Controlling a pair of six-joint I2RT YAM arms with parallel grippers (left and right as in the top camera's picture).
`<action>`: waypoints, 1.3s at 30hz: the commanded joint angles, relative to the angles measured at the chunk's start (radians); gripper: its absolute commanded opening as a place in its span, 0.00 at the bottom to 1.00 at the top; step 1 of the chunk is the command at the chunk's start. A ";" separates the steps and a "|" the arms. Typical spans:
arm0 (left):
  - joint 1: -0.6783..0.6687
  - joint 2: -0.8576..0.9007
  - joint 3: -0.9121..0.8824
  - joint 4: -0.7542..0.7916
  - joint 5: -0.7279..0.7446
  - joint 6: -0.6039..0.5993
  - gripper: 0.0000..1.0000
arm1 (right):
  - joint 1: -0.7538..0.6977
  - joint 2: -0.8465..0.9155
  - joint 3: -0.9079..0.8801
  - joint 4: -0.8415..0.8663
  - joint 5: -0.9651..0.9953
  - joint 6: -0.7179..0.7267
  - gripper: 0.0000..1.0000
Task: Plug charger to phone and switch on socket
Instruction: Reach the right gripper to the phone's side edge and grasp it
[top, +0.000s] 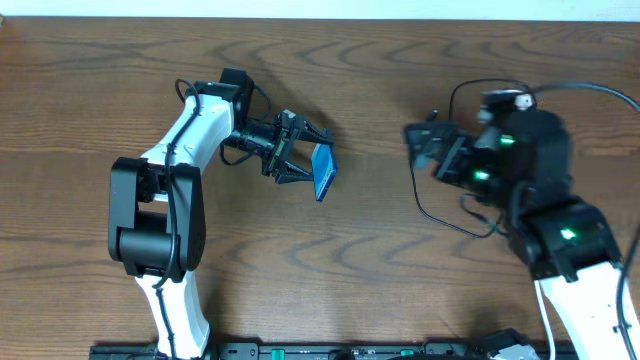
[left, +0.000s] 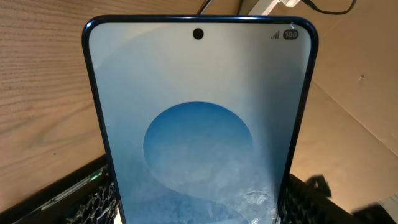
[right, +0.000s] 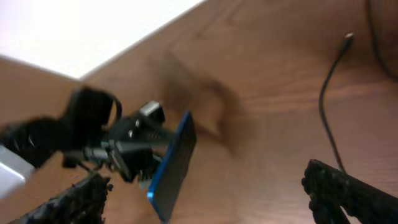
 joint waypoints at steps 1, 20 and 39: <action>-0.002 -0.032 -0.001 0.003 0.047 -0.005 0.72 | 0.149 0.066 0.081 -0.039 0.219 0.029 0.95; -0.002 -0.032 -0.001 0.005 0.047 -0.005 0.72 | 0.601 0.373 0.102 -0.031 0.624 0.380 0.84; -0.002 -0.032 -0.001 0.005 0.047 -0.006 0.72 | 0.618 0.514 0.102 0.079 0.639 0.408 0.51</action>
